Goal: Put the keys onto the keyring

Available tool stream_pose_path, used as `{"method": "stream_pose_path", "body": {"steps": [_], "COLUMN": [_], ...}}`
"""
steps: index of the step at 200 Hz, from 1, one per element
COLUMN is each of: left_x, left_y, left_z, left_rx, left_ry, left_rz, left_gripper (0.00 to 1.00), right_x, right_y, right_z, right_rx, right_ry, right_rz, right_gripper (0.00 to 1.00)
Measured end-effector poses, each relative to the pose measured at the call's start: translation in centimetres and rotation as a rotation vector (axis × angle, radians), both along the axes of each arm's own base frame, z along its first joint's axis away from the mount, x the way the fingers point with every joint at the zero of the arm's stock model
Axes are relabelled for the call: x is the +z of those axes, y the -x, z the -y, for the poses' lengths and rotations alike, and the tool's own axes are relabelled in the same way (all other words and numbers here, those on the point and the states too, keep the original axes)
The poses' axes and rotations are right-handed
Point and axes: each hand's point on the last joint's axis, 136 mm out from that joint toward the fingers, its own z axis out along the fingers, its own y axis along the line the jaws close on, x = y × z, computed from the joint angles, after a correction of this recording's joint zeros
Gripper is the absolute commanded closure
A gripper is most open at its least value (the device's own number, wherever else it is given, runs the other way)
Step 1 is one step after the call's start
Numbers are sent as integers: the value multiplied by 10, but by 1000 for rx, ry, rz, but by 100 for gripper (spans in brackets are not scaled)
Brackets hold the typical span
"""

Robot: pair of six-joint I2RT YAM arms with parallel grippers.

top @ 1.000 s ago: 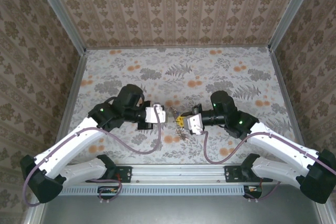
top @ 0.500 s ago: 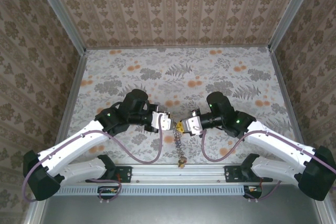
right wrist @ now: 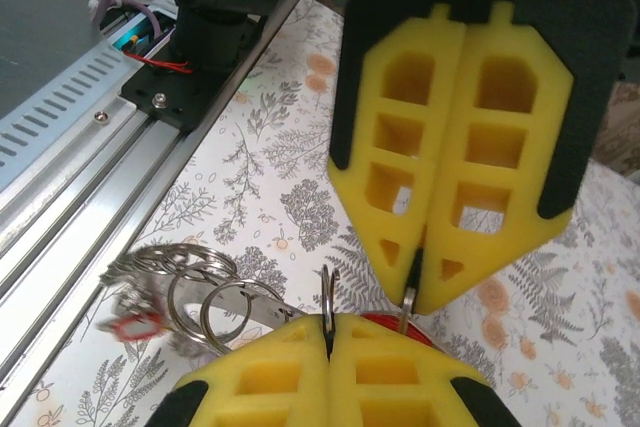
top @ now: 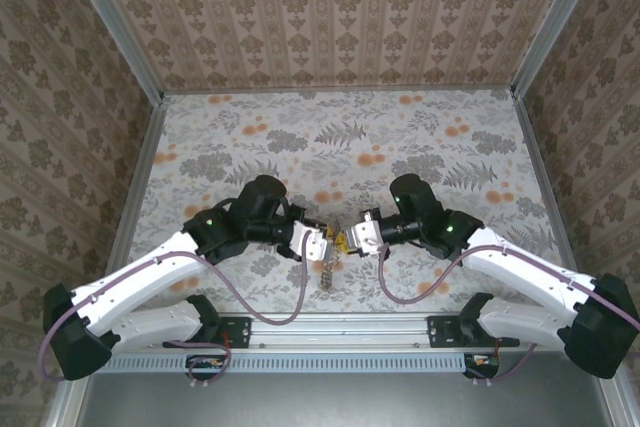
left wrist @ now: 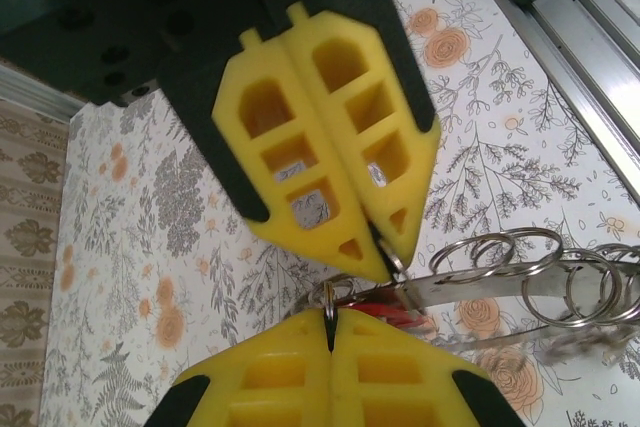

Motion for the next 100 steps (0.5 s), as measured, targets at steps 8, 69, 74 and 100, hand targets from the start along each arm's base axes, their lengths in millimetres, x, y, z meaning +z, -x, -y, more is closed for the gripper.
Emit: {"method": "stream_pose_path", "body": {"steps": [8, 69, 74, 100], "left_x": [0, -9, -9, -7], "left_y": [1, 4, 4, 5], "left_z": [0, -4, -4, -3], "left_rx": [-4, -14, -16, -23], "left_ry": [-1, -19, -18, -13], "left_rz": [3, 31, 33, 44], "left_gripper": [100, 100, 100, 100], "right_x": [0, -1, -2, -2], "right_y": [-2, -9, -9, -9], "right_z": [0, 4, 5, 5], "right_rx": [-5, -40, -41, -42], "right_ry": [4, 16, 18, 23], "right_rz": [-5, -43, -48, -62], "right_gripper": [100, 100, 100, 100]}}
